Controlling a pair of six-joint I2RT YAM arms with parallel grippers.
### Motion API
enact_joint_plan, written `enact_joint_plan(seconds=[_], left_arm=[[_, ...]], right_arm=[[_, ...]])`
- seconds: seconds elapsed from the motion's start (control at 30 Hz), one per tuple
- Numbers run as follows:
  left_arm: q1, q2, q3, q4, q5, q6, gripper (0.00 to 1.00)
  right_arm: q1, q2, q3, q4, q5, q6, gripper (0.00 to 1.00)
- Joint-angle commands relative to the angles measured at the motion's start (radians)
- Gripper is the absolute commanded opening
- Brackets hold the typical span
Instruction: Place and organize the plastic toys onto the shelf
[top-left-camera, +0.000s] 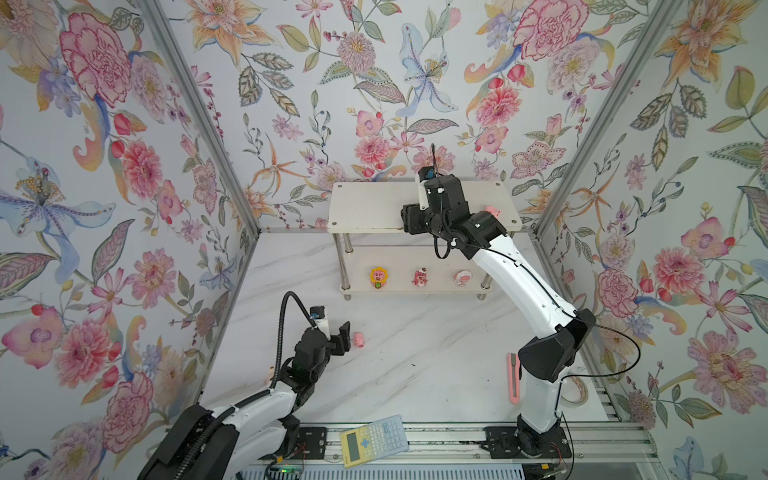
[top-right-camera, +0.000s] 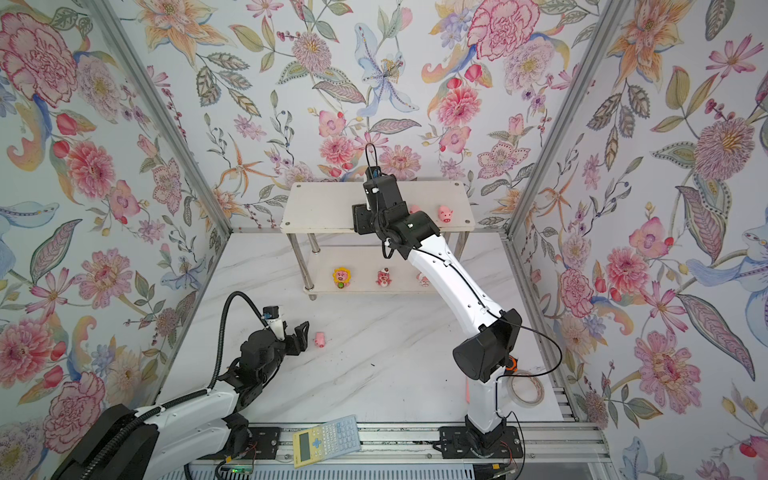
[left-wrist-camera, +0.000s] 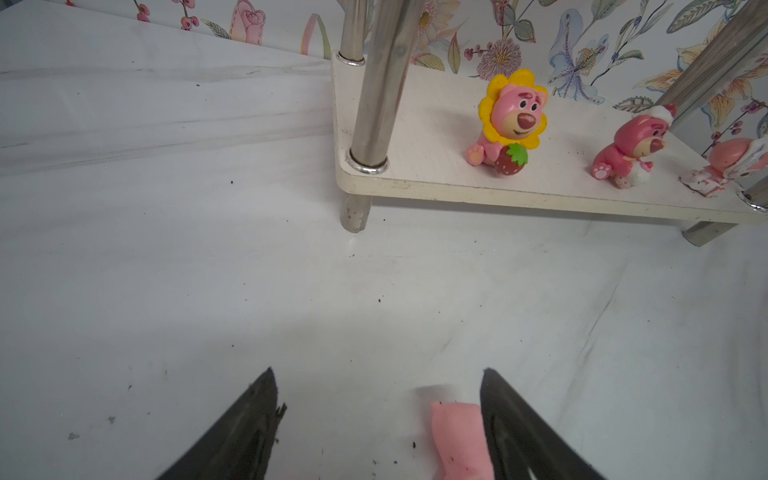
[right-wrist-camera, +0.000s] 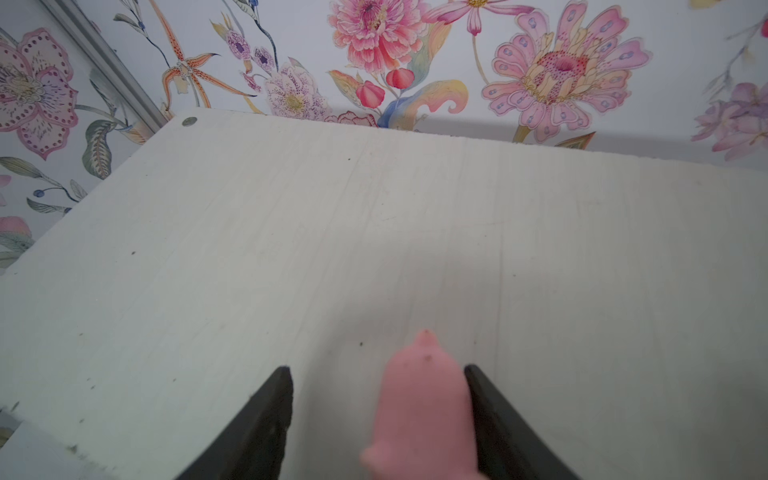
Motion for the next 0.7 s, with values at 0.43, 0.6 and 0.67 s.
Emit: enact_joint_plan(seconds=[0.43,0.6,0.67], left_arm=[[0.017,-0.011,-0.007,0.006,-0.005,-0.002,0.78],[0.016,-0.001,-0.007,0.013,-0.003,-0.003,0.79],[0.016,0.001,-0.006,0.012,-0.003,-0.004,0.79]], right_arm=[[-0.016,0.006,0.010,-0.027,-0.007,0.052,0.69],[0.004,0.027,0.012,-0.026,0.087,0.074,0.64],[0.007,0.028,0.006,-0.027,0.120,0.083,0.61]])
